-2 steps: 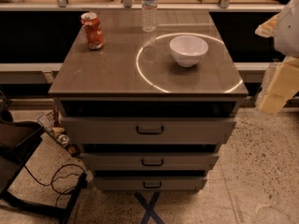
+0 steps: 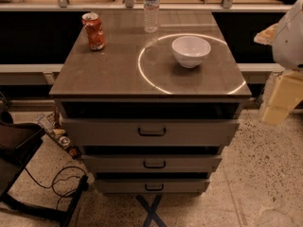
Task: Open top drawer
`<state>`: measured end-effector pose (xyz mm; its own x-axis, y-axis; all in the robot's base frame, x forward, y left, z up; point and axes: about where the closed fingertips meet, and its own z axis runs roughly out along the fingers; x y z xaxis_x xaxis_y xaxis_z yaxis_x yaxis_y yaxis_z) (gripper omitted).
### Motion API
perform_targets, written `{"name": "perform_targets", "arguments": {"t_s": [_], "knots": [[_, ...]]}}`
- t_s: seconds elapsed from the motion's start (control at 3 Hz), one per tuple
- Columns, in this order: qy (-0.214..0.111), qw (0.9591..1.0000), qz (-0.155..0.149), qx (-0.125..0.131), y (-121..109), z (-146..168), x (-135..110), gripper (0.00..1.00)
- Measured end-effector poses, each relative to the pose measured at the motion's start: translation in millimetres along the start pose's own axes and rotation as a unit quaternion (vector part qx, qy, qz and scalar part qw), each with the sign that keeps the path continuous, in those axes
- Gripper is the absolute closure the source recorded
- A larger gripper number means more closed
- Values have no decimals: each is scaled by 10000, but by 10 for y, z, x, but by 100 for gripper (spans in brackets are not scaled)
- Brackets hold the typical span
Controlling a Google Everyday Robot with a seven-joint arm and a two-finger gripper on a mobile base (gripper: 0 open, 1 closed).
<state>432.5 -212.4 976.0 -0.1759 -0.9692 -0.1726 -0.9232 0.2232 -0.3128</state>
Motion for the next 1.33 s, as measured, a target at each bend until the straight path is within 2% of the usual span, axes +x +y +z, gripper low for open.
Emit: {"name": "perform_targets", "arguments": {"t_s": [0.33,0.67,1.0,1.33], "knots": [[653,9963,-528,-161,296,315,129,0],[938,9925,-717,-321,527,640,234,0],[966,9916,-716,-480,720,1062,256,0],[964,9916,-716,-481,721,1064,254,0]]}}
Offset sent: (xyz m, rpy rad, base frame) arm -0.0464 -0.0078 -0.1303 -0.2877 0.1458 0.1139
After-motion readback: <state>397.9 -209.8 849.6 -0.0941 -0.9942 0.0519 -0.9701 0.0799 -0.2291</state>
